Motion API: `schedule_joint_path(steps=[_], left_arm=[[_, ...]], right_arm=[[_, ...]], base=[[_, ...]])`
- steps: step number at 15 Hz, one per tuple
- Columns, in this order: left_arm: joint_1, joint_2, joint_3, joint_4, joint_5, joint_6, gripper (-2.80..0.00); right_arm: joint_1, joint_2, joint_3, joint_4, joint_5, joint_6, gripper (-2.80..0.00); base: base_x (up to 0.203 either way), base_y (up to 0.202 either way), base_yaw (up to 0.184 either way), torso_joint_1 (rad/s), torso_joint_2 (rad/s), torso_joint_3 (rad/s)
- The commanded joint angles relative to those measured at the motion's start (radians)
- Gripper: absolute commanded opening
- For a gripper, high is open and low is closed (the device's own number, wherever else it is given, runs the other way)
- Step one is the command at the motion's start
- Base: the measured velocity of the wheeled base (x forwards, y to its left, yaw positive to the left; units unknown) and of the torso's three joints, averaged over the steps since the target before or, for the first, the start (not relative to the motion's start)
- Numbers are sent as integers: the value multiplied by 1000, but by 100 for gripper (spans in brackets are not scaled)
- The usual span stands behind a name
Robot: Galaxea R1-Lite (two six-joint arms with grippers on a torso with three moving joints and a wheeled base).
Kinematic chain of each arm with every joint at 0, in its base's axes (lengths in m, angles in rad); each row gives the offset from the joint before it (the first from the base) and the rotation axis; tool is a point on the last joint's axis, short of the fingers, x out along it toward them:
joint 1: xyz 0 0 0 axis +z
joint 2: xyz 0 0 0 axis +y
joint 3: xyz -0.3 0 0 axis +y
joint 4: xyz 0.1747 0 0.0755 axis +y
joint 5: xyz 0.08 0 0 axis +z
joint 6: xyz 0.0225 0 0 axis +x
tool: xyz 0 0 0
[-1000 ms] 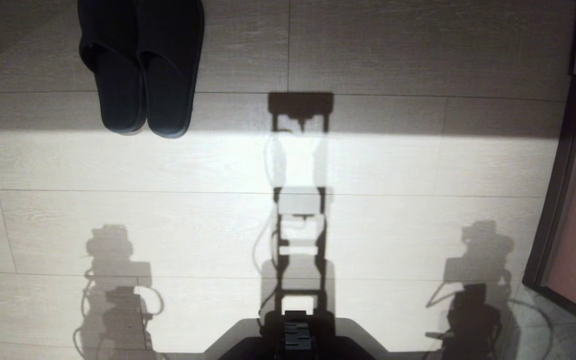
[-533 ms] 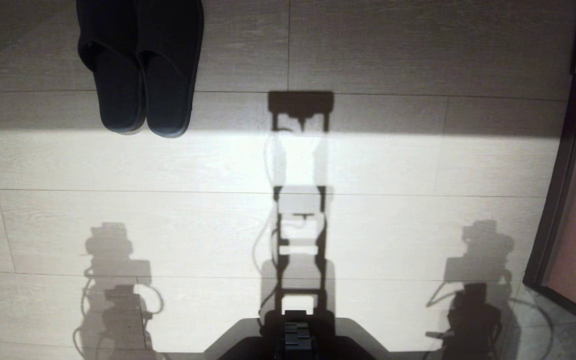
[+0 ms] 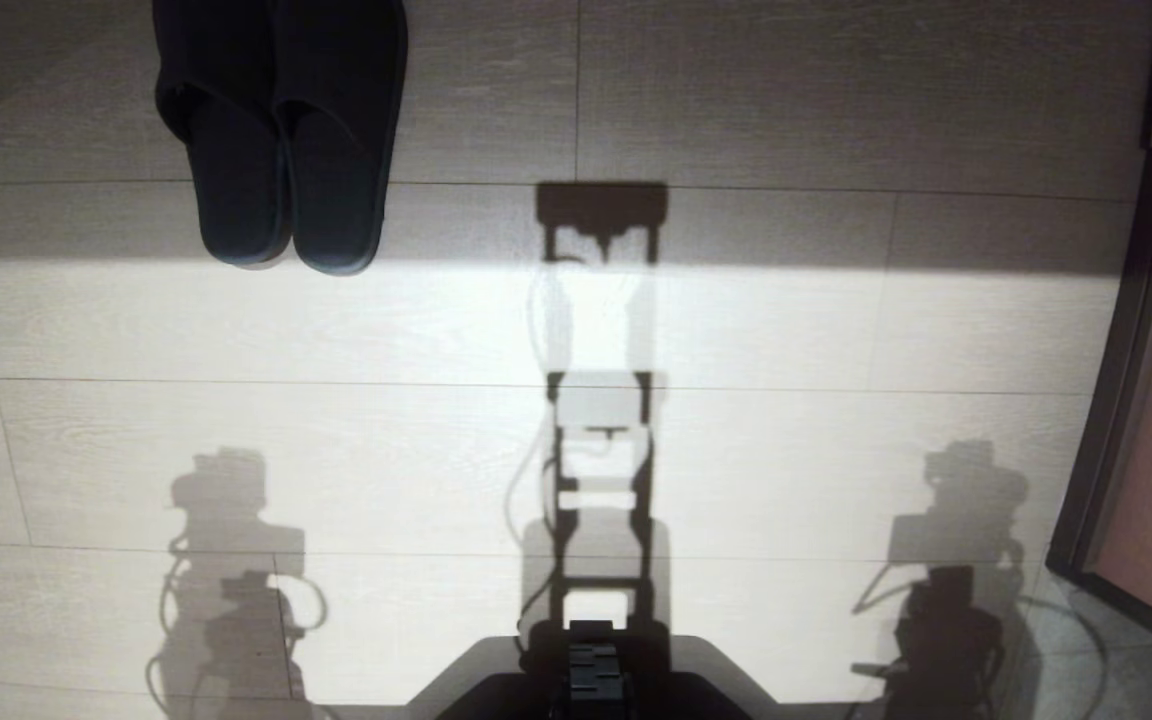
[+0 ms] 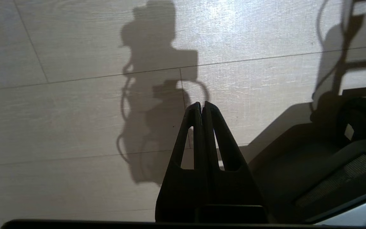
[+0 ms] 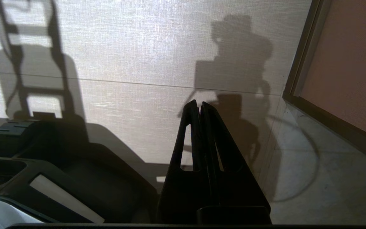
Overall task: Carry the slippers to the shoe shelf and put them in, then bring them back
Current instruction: Pick up the slippers on the floor
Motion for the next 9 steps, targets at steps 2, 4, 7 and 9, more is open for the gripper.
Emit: schedule_joint_path(steps=[2,4,7,9], left_arm=[[1,81,-126,11,-39,-21,-280],[2,180,-213,11,-49,-39,-280],[6,407,-350,-29,-60,-107,-280],[8,536,-396,-123,-54,-138,-280]], right_arm=[[0,-2,0,0,0,0,-280],[0,-2,0,0,0,0,-280],[1,-2,0,0,1,0,-280],[0,-2,0,0,1,0,-280]], base=[[0,0,0,0,0,0],[0,0,0,0,0,0],[0,0,0,0,0,0],[0,0,0,0,0,0]])
